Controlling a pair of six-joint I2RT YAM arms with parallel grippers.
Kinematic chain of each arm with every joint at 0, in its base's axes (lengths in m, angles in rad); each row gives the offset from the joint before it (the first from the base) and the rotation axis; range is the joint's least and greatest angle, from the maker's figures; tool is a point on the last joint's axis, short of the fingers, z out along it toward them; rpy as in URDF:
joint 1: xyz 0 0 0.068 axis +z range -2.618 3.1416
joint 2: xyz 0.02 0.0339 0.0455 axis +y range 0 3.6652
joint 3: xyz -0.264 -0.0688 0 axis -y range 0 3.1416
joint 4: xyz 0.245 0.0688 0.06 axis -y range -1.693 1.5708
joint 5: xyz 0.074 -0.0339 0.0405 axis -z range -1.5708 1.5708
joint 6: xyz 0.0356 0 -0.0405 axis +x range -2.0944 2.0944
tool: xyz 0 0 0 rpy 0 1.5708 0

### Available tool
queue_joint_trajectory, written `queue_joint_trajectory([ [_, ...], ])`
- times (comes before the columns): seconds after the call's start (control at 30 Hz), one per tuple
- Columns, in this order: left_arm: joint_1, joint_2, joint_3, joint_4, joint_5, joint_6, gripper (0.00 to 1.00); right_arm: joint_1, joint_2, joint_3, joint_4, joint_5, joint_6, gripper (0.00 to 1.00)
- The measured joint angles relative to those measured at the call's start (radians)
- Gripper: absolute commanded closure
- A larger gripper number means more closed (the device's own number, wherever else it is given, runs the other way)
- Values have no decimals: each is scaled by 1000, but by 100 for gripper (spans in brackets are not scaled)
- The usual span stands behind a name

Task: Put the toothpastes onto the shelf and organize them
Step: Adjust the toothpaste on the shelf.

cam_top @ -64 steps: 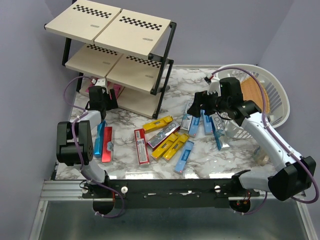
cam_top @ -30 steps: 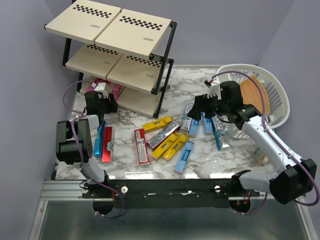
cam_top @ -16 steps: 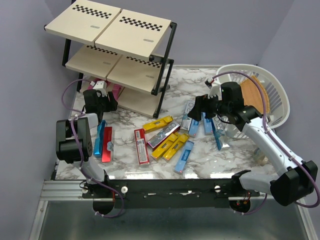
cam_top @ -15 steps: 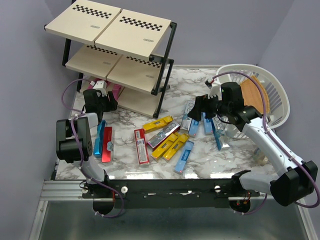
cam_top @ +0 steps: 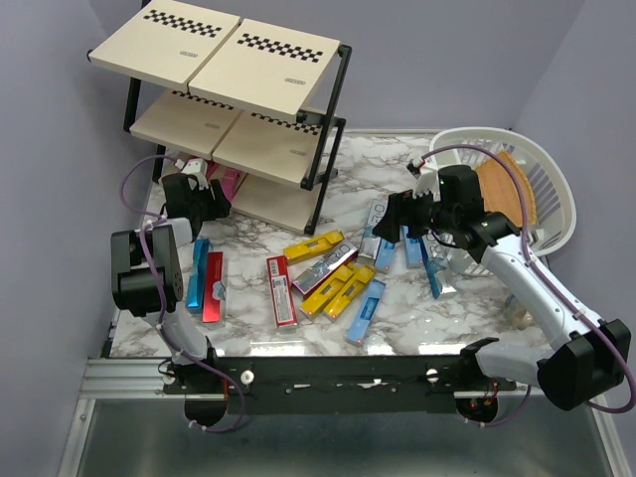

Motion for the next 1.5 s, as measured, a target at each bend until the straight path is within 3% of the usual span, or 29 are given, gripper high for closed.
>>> queue_joint_trajectory([
  [0.33,7,21,21,-17,31,-1,32,0,0,-2,1,-5,0,9],
  [0.87,18,39,51,-53,77,-2,50,0,0,-2,6,-14,0,9],
  [1.1,41,39,51,-58,106,-22,53,0,0,-2,6,-16,0,9],
  [1.27,69,39,51,-61,175,-92,55,0,0,-2,6,-19,0,9],
  [1.5,128,75,51,-19,345,-318,55,0,0,-2,6,-19,0,9],
])
